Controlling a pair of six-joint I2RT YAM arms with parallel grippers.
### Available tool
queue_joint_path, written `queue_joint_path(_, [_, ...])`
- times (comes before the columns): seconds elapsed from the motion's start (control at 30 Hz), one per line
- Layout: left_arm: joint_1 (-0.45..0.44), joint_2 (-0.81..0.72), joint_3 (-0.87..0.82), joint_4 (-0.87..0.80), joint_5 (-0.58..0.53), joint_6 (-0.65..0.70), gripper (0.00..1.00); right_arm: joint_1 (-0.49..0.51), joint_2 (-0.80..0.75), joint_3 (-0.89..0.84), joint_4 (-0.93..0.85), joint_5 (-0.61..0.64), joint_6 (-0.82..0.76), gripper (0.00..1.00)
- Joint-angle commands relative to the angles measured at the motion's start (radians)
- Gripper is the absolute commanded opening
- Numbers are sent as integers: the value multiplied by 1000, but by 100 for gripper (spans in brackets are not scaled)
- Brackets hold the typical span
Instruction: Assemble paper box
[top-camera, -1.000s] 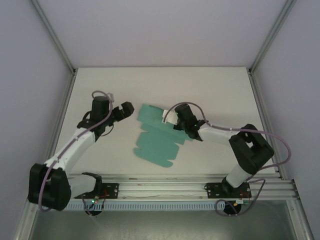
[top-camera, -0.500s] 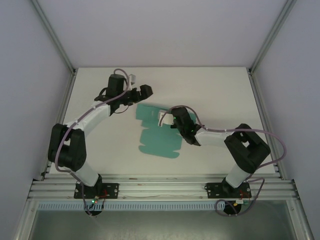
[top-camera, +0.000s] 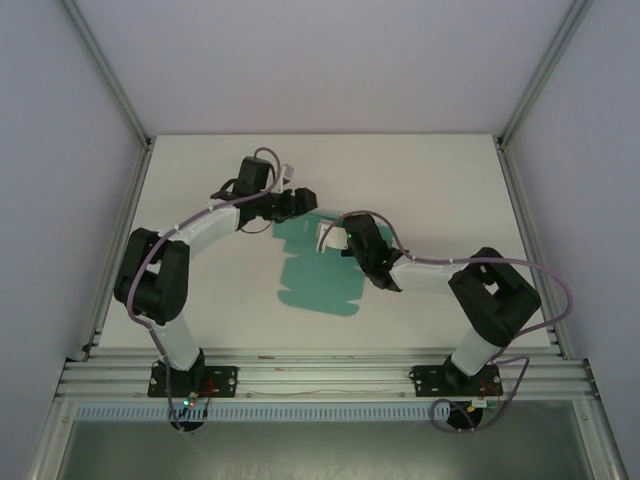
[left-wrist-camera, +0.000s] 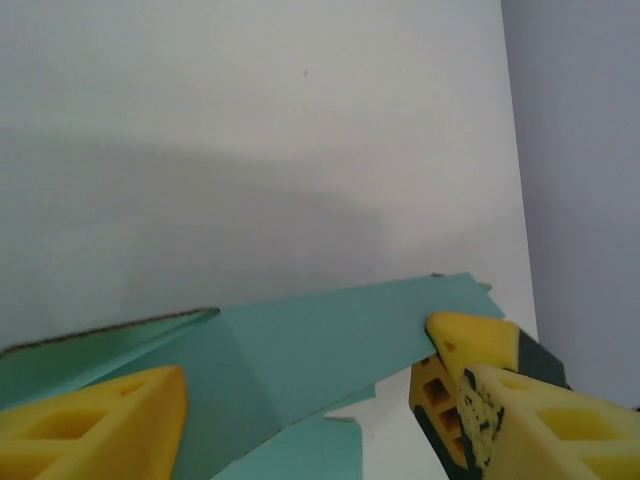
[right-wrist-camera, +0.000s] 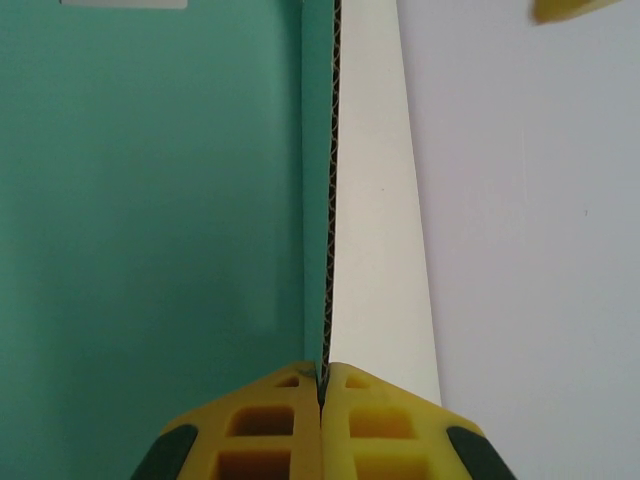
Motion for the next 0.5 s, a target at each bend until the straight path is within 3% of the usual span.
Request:
queue_joint_path(0.0, [-11,7,-28,87,76,-61,67,3,-36,14,17,8,31,0])
queue_joint_path(0.23, [-33,53,-51,274,100,-216,57,11,-31,2,68,-26,40,0])
queue_joint_path(0.37, [-42,84,-85,437,102,-353,45,18,-19,-9,115,-29,39,0])
queue_joint_path(0.47, [-49,102,-79,449,85,-388,33,21,-21,-18,142,-36,40,0])
